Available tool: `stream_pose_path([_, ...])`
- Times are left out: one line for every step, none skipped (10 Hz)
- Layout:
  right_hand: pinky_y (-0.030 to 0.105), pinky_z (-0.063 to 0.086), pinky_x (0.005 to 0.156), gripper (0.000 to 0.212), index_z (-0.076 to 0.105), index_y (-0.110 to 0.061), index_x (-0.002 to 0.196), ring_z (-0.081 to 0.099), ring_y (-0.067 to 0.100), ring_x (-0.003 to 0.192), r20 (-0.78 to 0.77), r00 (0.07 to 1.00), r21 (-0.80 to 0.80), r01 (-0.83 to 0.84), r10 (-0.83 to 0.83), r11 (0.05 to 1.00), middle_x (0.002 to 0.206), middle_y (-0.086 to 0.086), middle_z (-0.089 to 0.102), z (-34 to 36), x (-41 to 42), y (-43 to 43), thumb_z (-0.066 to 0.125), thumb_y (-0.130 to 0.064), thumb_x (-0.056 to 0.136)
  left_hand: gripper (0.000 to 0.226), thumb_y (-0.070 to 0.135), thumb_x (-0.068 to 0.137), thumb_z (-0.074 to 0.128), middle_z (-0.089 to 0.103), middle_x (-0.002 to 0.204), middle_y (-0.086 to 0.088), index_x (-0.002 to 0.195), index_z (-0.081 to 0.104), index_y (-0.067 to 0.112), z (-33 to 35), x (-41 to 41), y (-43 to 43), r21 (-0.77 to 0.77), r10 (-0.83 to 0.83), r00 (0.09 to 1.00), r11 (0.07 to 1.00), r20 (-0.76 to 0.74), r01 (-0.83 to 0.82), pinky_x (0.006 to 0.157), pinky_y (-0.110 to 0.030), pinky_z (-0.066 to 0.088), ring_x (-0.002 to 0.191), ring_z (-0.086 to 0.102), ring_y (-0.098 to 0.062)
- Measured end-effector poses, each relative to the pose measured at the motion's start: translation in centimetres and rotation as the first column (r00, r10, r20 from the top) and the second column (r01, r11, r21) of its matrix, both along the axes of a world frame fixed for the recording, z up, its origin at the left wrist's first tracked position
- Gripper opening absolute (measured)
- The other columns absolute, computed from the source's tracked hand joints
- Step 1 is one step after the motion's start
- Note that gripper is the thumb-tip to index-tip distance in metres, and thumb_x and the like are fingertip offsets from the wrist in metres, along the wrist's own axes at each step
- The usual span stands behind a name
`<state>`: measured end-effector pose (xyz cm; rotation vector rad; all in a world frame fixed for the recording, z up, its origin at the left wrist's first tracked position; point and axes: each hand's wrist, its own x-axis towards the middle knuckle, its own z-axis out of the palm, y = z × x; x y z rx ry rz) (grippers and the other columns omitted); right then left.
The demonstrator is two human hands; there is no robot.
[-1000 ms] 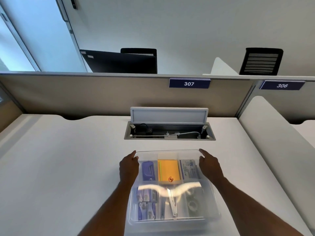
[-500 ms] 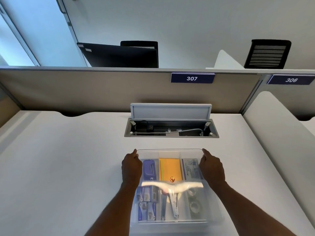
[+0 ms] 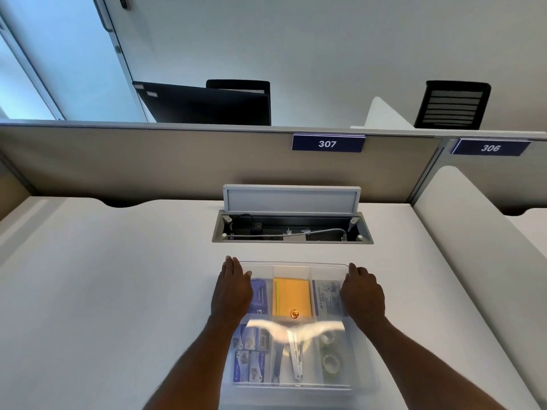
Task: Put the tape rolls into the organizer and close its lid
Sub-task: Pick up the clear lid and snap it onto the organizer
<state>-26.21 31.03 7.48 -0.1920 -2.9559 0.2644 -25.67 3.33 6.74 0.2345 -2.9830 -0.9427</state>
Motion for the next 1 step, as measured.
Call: stream_pose_path([0.041,0.053,0.076,0.033,0.056,-0.001,0.116,0.062,0.032,0.095,-0.020,0.997,0.108,-0.067,0.069,0.992,0.106,0.016,0.065,0.69,-0.39,-0.40,0.046,-0.022,0.094,0.060,0.032,0.102,0.033,0.008,0.158,-0.017,0.147,0.010,0.002,1.08,0.16,0.21,-0.024,0.010,0.999,1.000,-0.044,-0.011,0.116,-0.036,0.014,0.146,0.009,-0.029])
